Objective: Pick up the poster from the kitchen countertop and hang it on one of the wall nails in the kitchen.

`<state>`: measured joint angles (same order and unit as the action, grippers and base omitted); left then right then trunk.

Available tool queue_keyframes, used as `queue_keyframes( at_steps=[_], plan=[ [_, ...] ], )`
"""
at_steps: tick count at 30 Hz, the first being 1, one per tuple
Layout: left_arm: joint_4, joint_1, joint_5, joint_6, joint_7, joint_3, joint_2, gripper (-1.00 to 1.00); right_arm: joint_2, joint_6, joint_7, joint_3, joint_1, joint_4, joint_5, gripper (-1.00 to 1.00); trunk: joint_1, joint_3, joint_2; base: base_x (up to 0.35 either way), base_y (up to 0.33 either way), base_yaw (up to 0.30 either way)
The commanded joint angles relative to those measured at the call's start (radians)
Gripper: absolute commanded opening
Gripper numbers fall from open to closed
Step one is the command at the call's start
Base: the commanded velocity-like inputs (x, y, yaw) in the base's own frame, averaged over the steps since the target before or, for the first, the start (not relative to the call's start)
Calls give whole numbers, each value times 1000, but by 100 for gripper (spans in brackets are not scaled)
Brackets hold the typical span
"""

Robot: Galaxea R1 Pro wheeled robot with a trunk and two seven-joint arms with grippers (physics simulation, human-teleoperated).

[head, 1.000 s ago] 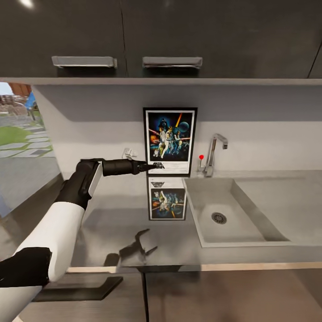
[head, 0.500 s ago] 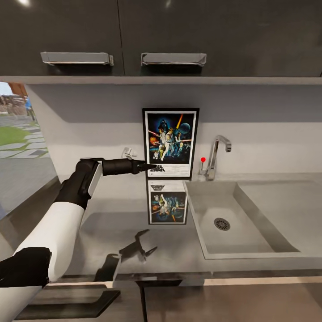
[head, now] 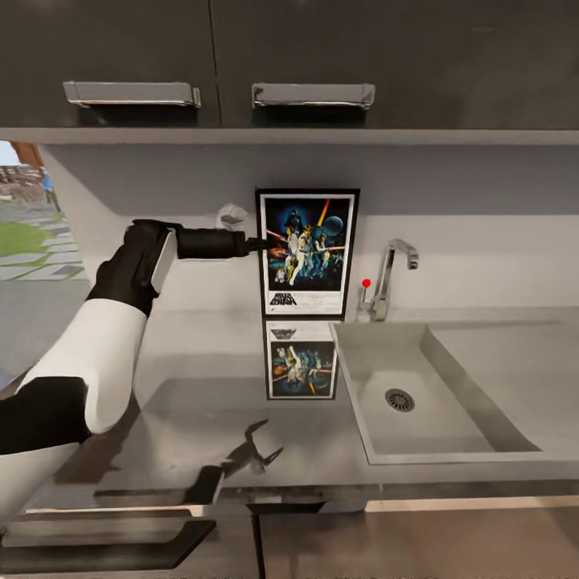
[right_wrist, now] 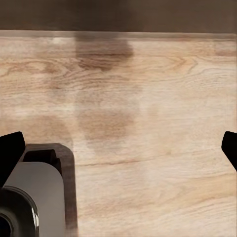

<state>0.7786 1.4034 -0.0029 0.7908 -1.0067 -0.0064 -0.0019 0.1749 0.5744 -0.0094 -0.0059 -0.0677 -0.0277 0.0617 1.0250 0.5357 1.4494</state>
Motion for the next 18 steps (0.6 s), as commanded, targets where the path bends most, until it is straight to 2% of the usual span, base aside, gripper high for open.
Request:
queue_keyframes(
  at_steps=[1, 5, 9, 12, 15, 18],
  plan=[
    [-23, 21, 0, 8, -1, 0, 0, 100, 0, 6, 2, 0, -1, -3, 6, 100, 0, 3, 1, 0, 0, 0],
    [-96, 86, 0, 11, 2, 1, 2, 100, 0, 8, 3, 0, -1, -3, 7, 100, 0, 9, 1, 0, 0, 0],
    [-116, 103, 0, 11, 2, 3, 18, 100, 0, 16, 2, 1, -1, -3, 8, 100, 0, 16, 1, 0, 0, 0],
    [-122, 107, 0, 0, 1, 5, 25, 100, 0, 65, 2, 1, -1, -4, 9, 100, 0, 20, 1, 0, 0, 0],
    [-139, 109, 1, -31, 1, 8, 29, 100, -1, 190, 2, 1, 3, -9, 9, 100, 0, 25, 1, 0, 0, 0],
    [-144, 110, 1, -37, 0, 7, 29, 100, -1, 254, 2, 1, 18, -10, 9, 100, 0, 30, 1, 0, 0, 0]
  ],
)
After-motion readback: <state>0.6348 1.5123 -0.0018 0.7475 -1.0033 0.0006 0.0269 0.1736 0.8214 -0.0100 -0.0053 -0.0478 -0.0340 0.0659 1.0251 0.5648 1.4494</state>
